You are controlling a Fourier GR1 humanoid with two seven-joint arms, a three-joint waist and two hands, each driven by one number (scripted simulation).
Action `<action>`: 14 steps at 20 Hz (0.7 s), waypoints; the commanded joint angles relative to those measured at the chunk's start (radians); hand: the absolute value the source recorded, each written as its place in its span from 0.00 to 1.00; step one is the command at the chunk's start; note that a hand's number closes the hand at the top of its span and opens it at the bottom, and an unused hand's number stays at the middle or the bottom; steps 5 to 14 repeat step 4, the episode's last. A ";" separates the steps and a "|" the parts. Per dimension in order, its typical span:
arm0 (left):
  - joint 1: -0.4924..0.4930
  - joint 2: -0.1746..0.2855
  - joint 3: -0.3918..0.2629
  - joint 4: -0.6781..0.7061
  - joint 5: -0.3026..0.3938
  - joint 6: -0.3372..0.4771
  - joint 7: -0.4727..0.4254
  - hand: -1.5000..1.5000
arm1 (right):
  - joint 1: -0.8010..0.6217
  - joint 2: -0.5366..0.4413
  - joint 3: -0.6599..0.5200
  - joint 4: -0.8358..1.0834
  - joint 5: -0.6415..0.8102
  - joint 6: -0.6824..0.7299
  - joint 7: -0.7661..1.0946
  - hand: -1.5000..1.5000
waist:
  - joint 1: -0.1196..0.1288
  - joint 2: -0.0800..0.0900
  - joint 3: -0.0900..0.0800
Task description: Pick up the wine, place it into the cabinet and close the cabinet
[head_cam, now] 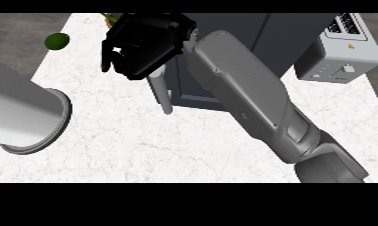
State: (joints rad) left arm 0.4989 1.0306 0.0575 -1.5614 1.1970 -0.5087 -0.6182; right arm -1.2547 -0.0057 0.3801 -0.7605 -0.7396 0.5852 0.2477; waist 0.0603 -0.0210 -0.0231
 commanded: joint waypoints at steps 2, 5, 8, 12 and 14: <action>-0.027 0.006 0.017 -0.002 -0.007 -0.012 -0.003 0.00 | -0.016 -0.148 -0.108 0.093 0.053 -0.141 -0.080 1.00 | -0.041 0.039 0.021; -0.021 -0.009 0.016 -0.009 -0.022 -0.020 -0.013 0.00 | -0.019 -0.147 -0.115 0.092 0.049 -0.141 -0.087 1.00 | -0.038 0.037 0.021; -0.021 -0.009 0.016 -0.009 -0.022 -0.020 -0.013 0.00 | -0.019 -0.147 -0.115 0.092 0.049 -0.141 -0.087 1.00 | -0.038 0.037 0.021; -0.021 -0.009 0.016 -0.009 -0.022 -0.020 -0.013 0.00 | -0.019 -0.147 -0.115 0.092 0.049 -0.141 -0.087 1.00 | -0.038 0.037 0.021; -0.021 -0.009 0.016 -0.009 -0.022 -0.020 -0.013 0.00 | -0.019 -0.147 -0.115 0.092 0.049 -0.141 -0.087 1.00 | -0.038 0.037 0.021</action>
